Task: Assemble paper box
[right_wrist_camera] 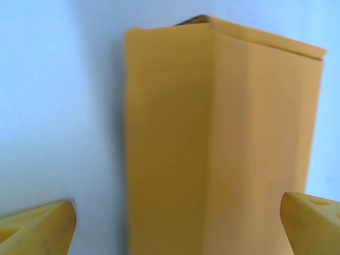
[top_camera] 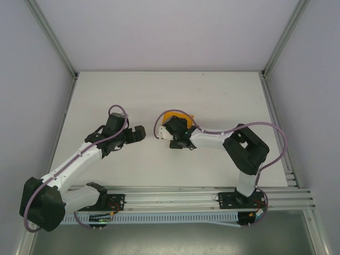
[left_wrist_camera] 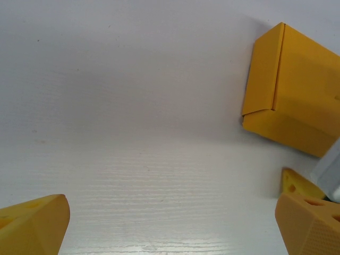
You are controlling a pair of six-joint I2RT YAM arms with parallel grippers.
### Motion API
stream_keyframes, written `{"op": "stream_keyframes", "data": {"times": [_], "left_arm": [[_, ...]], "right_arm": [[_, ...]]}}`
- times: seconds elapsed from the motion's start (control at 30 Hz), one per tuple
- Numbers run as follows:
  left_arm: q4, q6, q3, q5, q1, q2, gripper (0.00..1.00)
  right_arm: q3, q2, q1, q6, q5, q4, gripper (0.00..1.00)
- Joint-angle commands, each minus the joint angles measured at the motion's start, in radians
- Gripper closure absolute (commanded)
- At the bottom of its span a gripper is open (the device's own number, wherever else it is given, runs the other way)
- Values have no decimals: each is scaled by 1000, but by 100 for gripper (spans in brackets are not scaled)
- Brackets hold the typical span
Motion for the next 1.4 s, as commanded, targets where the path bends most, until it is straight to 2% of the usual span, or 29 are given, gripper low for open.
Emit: {"op": "stream_keyframes", "data": {"times": [0.0,0.13,0.2,0.3,0.37,0.47,0.5,0.53,0.6,0.67,0.77,0.83,0.93,1.0,1.03,1.07,1.13,1.17,1.2,1.23,1.3,1.37], "left_arm": [[4,24,21,4,5,15,1],[28,24,17,-21,8,17,2],[60,42,18,-31,20,19,2],[90,71,27,-74,74,37,1],[131,116,29,-77,133,59,2],[266,184,-1,-159,235,114,1],[309,202,-15,-204,275,129,1],[377,231,-39,-272,300,138,1],[576,311,-114,-391,337,153,1],[697,383,-149,-363,378,155,1],[1045,572,-284,-362,392,183,2],[1230,584,-361,-333,407,235,1],[1427,609,-400,-244,429,339,1],[1321,616,-360,-115,446,338,1],[1350,616,-350,-94,455,366,1],[1308,622,-335,-78,456,366,1],[1395,619,-399,10,474,369,1],[1613,626,-454,-10,479,428,1],[1571,613,-460,-3,484,408,1],[1448,604,-427,-3,485,370,1],[1540,621,-431,4,486,416,1],[1474,619,-422,7,486,389,1]], "right_arm": [[19,-75,-12,56,-137,-108,1],[27,-184,-65,164,-185,-83,1],[9,-273,-129,283,-210,-41,1],[-69,-415,-305,510,-281,61,1],[-153,-496,-432,647,-272,148,1],[-278,-601,-615,763,-325,222,1],[-323,-626,-663,774,-305,249,1],[-364,-639,-696,794,-232,287,1],[-454,-629,-773,853,-112,403,1],[-521,-590,-846,905,-117,517,1],[-599,-480,-874,913,-109,748,1],[-625,-383,-874,905,-63,897,1],[-640,-265,-881,885,-158,1015,1],[-683,-238,-891,872,-205,1116,1],[-687,-245,-891,873,-207,1108,1],[-682,-239,-890,873,-199,1108,1],[-649,-244,-909,894,-209,1036,1],[-653,-241,-918,899,-239,1049,1],[-651,-241,-916,896,-235,1045,1],[-651,-244,-917,896,-235,1040,1],[-651,-242,-912,893,-226,1045,1],[-652,-243,-909,893,-225,1043,1]]}}
